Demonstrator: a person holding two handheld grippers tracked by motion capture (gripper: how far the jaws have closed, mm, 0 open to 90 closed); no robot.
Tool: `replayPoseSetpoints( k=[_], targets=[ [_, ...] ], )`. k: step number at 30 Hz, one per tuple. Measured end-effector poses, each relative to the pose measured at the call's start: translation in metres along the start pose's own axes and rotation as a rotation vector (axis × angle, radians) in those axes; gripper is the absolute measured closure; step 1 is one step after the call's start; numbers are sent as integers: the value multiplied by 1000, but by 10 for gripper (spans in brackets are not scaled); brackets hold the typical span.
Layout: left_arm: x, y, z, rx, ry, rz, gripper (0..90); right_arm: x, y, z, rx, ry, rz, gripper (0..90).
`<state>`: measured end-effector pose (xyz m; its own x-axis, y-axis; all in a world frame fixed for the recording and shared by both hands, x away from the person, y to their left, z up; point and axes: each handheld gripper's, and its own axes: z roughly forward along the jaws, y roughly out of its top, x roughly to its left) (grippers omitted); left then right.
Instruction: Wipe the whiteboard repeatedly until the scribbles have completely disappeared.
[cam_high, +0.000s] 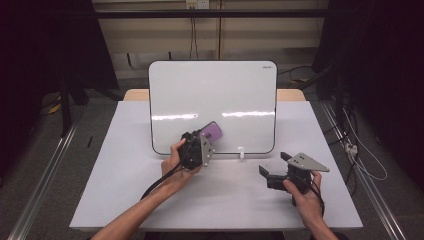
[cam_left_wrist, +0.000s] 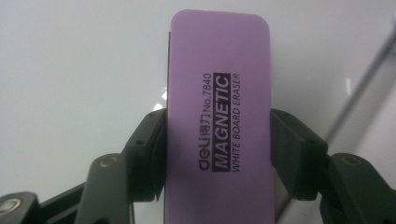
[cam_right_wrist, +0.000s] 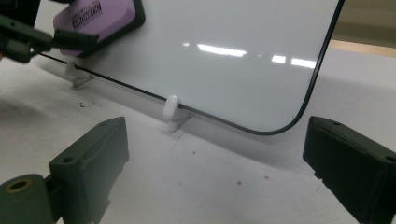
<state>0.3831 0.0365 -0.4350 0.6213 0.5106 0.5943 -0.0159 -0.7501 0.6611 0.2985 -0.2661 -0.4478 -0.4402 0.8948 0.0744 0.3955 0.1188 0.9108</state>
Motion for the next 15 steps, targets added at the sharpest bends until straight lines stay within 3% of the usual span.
replayPoseSetpoints(
  k=[3,6,10,13,15],
  targets=[
    [6,-2,1,-11,-19,-34,413,0,0,0,-2,-1,0,66],
    [20,-2,0,-15,5,-69,413,-1,0,-1,-1,-1,0,66],
    [51,1,1,-13,56,-151,413,-1,0,1,4,-1,2,66],
    [73,1,-1,-12,80,-239,413,0,0,1,3,2,-2,66],
    [81,-3,-4,-37,71,-307,413,1,0,1,1,2,-3,66]
  ],
)
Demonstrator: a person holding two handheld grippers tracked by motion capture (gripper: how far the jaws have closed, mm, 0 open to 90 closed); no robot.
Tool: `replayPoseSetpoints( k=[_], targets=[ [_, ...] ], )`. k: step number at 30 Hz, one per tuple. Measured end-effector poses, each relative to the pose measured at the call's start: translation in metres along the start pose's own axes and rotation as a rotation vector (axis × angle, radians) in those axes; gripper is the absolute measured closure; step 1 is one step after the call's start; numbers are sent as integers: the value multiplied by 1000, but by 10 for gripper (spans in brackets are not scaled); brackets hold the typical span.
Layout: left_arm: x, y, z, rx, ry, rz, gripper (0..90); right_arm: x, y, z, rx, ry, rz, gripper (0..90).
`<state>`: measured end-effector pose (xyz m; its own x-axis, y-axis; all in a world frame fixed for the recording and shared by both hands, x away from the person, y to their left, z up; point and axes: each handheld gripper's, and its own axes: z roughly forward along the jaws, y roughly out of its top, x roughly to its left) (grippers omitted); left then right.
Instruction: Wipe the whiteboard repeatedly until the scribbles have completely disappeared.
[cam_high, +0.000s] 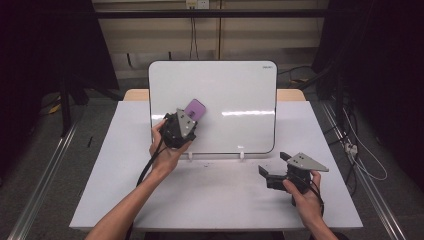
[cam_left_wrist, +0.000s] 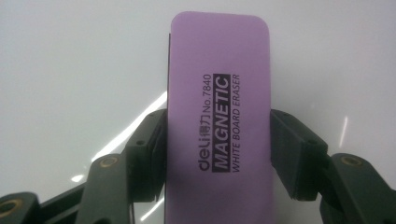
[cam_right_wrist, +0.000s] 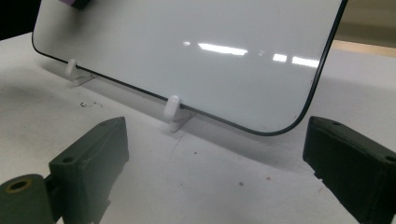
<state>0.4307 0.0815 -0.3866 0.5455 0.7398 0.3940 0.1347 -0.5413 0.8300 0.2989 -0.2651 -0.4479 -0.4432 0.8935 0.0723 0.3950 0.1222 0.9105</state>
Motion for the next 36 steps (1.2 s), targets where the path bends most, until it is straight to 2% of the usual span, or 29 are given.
replayPoseSetpoints(
  k=[2,6,12,14,17,19,22,24,30,36],
  targets=[
    [5,-2,-5,-12,-7,-38,413,0,0,0,-4,6,5,66],
    [8,-4,-15,-31,-34,-66,413,-1,0,1,-4,10,7,65],
    [1,-8,-25,-52,-80,-82,413,2,1,1,-10,18,10,66],
    [-3,-9,-28,-62,-95,-99,413,3,1,2,-12,19,15,66],
    [-7,-11,-33,-67,-129,-114,413,5,1,3,-29,24,27,67],
    [-10,-13,-37,-69,-138,-114,412,6,2,4,-40,26,30,67],
    [-15,-17,-40,-79,-157,-140,413,10,2,6,-50,36,24,68],
    [-18,-20,-43,-69,-178,-128,412,13,3,7,-50,44,16,67],
    [-25,-29,-54,-67,-192,-123,412,20,3,9,-52,64,-6,66],
    [-27,-32,-62,-71,-206,-160,412,23,3,8,-59,76,1,66]
  ],
)
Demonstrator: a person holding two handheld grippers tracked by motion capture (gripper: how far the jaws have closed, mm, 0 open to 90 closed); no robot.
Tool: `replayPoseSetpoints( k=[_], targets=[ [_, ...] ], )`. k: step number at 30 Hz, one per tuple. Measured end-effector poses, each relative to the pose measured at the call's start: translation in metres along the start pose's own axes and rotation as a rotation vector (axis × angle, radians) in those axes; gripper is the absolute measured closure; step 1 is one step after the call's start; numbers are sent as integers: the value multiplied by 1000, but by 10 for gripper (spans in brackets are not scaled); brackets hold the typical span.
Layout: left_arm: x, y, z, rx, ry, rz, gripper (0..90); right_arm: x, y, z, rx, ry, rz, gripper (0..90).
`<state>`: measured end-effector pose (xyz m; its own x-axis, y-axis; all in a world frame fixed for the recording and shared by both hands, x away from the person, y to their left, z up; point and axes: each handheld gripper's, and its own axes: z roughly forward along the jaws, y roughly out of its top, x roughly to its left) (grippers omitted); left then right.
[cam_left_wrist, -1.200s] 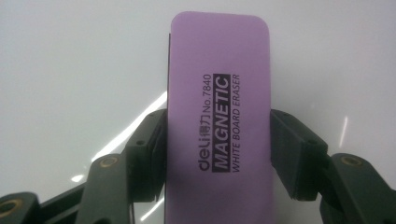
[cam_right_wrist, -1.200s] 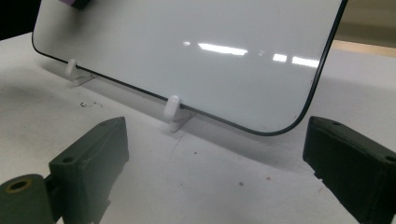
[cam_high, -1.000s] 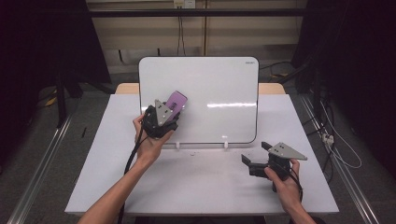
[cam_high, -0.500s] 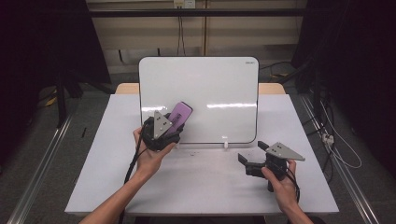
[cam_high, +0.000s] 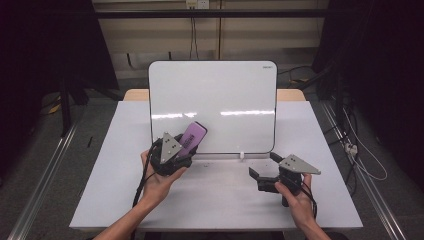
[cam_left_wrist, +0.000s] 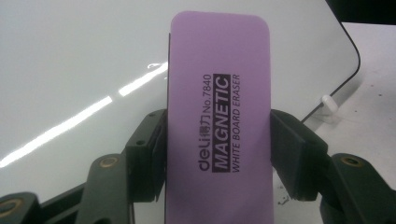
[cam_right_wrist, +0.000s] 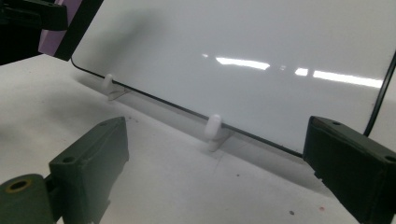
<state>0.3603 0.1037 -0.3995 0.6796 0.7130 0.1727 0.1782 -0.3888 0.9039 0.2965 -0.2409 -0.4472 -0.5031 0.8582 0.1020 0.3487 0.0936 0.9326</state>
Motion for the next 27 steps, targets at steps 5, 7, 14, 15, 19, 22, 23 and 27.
replayPoseSetpoints(
  k=[5,7,14,15,19,22,23,27],
  targets=[
    [0,-2,-5,-28,-24,-58,412,3,2,3,-17,5,4,79],
    [0,-2,-7,-48,-29,-77,412,5,3,5,-26,20,9,85],
    [-3,-5,-9,-99,-70,-168,412,16,14,16,-80,61,11,77],
    [-3,-5,-9,-106,-74,-180,412,19,16,19,-96,72,20,77],
    [-4,-4,-9,-126,-99,-223,412,28,24,26,-150,111,23,77],
    [-5,-2,-9,-145,-109,-233,412,34,30,30,-193,145,31,77],
    [-6,-1,-8,-145,-114,-231,412,37,33,32,-200,148,29,77],
    [-11,7,-4,-161,-137,-229,412,46,39,41,-204,162,5,84]
  ],
)
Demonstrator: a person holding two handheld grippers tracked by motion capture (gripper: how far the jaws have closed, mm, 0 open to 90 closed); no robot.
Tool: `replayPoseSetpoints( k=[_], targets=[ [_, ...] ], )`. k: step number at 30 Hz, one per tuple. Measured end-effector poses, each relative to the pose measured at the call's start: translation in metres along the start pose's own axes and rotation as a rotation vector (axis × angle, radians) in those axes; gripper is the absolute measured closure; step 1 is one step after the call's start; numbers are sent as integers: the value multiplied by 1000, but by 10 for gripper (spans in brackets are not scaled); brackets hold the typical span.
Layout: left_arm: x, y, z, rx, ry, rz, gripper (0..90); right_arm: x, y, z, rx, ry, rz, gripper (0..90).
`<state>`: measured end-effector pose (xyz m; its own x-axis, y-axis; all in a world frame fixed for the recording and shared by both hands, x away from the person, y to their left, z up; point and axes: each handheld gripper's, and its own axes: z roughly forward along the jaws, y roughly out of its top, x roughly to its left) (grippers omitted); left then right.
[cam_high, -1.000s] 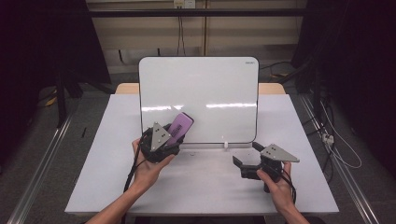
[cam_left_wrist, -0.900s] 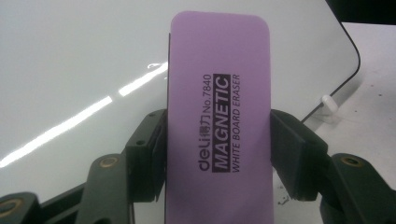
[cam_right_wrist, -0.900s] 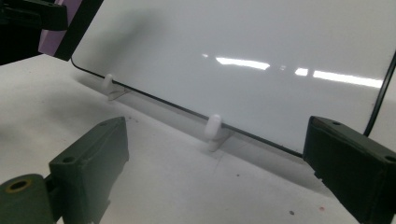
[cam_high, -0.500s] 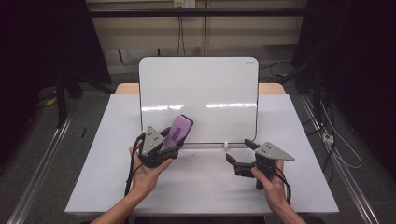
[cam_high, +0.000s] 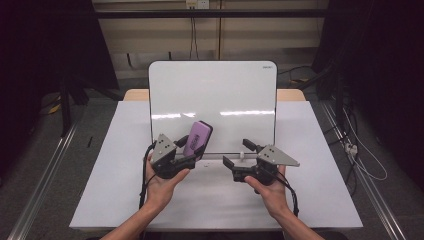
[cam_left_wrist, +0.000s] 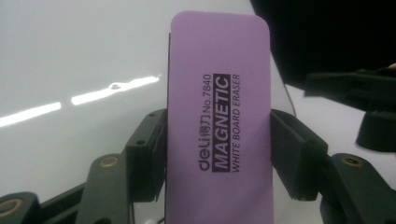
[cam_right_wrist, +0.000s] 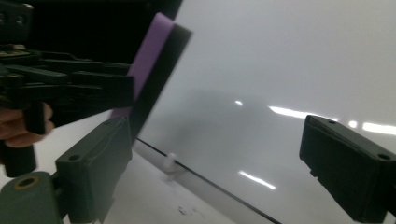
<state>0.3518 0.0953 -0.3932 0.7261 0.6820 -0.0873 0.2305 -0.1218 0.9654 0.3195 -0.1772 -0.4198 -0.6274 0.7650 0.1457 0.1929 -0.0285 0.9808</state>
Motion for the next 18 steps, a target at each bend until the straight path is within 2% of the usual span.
replayPoseSetpoints(
  k=[2,4,7,9,13,18],
  targets=[
    [-4,3,3,-14,-12,3,412,1,2,4,-22,-4,-4,79],
    [-6,4,6,-21,-17,1,412,3,6,6,-64,16,27,78],
    [-8,4,10,-23,-23,-35,412,5,13,10,-132,16,56,38],
    [-10,5,11,-31,-23,-36,412,5,16,14,-161,15,96,40],
    [-12,3,13,-35,-23,-33,412,5,17,22,-177,22,130,110],
    [-12,-3,16,-32,-21,-47,412,6,16,29,-201,39,180,285]
  ],
)
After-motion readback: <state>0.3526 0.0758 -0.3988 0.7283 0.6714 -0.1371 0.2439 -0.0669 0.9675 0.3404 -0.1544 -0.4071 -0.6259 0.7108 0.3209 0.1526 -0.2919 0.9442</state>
